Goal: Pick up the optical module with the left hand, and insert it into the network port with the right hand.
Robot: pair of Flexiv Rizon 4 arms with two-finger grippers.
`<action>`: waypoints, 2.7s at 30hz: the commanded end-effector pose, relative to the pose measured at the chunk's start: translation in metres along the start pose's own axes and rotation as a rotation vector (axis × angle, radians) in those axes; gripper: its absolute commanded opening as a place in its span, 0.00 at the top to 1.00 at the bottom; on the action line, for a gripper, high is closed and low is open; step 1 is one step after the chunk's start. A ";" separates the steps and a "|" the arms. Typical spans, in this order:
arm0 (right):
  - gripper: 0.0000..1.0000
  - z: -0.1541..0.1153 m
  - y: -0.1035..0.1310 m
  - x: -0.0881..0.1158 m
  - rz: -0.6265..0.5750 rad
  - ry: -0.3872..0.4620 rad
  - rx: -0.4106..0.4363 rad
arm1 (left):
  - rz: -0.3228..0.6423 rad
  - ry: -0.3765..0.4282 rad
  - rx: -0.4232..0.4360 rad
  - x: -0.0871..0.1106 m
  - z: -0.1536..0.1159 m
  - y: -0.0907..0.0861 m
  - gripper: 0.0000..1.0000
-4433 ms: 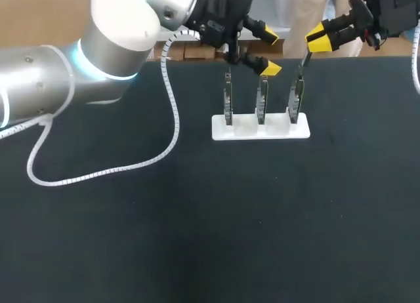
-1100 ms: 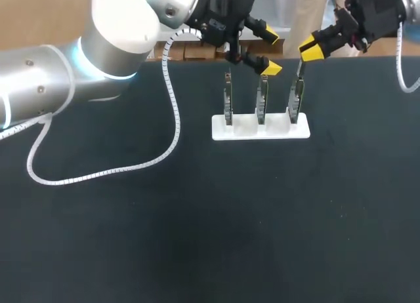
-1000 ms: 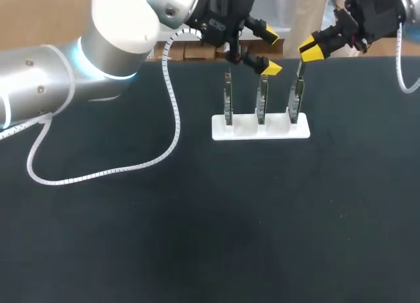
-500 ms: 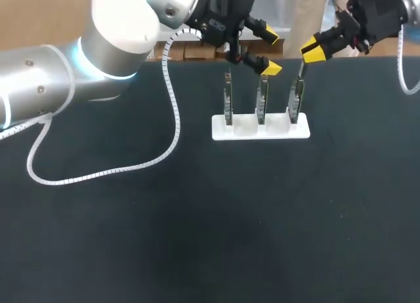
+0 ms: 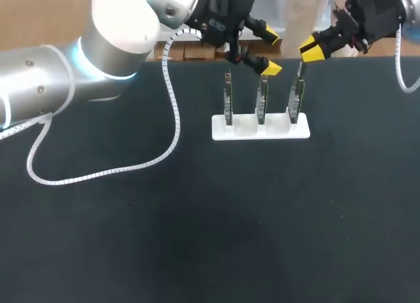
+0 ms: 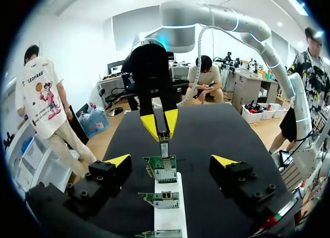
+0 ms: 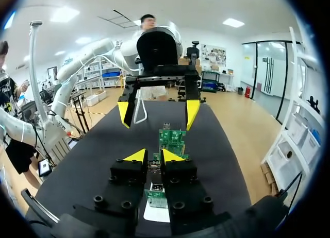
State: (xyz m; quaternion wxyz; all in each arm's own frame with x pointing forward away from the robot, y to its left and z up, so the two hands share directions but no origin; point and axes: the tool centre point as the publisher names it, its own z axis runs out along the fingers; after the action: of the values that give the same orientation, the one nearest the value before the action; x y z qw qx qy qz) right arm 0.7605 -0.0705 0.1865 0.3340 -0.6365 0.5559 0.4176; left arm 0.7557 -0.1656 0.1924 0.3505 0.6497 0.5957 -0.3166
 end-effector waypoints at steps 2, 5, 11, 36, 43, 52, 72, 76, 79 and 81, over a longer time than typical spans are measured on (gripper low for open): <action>1.00 0.000 0.007 -0.007 -0.004 0.015 0.011 | -0.002 0.007 0.005 -0.001 0.001 0.003 0.00; 1.00 0.002 0.009 -0.005 0.000 0.015 0.011 | -0.002 0.007 0.005 -0.001 0.001 0.003 0.00; 1.00 0.005 0.008 0.004 0.019 0.005 0.013 | -0.002 0.007 0.005 -0.001 0.001 0.003 0.00; 1.00 0.004 0.007 0.011 0.019 -0.005 0.023 | -0.002 0.007 0.005 -0.001 0.001 0.003 0.00; 1.00 0.001 0.007 0.005 0.001 0.000 0.023 | -0.002 0.007 0.005 -0.001 0.001 0.003 0.00; 1.00 0.002 0.012 0.005 0.005 0.002 0.028 | -0.002 0.007 0.005 -0.001 0.001 0.003 0.00; 1.00 0.001 0.010 0.003 -0.038 0.007 0.045 | -0.002 0.007 0.005 -0.001 0.001 0.003 0.00; 1.00 0.003 0.009 0.006 -0.031 0.003 0.045 | -0.002 0.007 0.005 -0.001 0.001 0.003 0.00; 1.00 0.004 0.010 0.008 -0.027 -0.002 0.044 | -0.002 0.007 0.005 -0.001 0.001 0.003 0.00; 1.00 0.004 0.010 0.009 -0.026 -0.004 0.044 | -0.002 0.007 0.005 -0.001 0.001 0.003 0.00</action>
State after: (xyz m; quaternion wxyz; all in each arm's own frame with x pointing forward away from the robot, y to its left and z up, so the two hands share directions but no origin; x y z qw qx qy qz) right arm 0.7527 -0.0716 0.1800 0.3522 -0.6361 0.5557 0.4031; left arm 0.7557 -0.1656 0.1924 0.3506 0.6497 0.5956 -0.3166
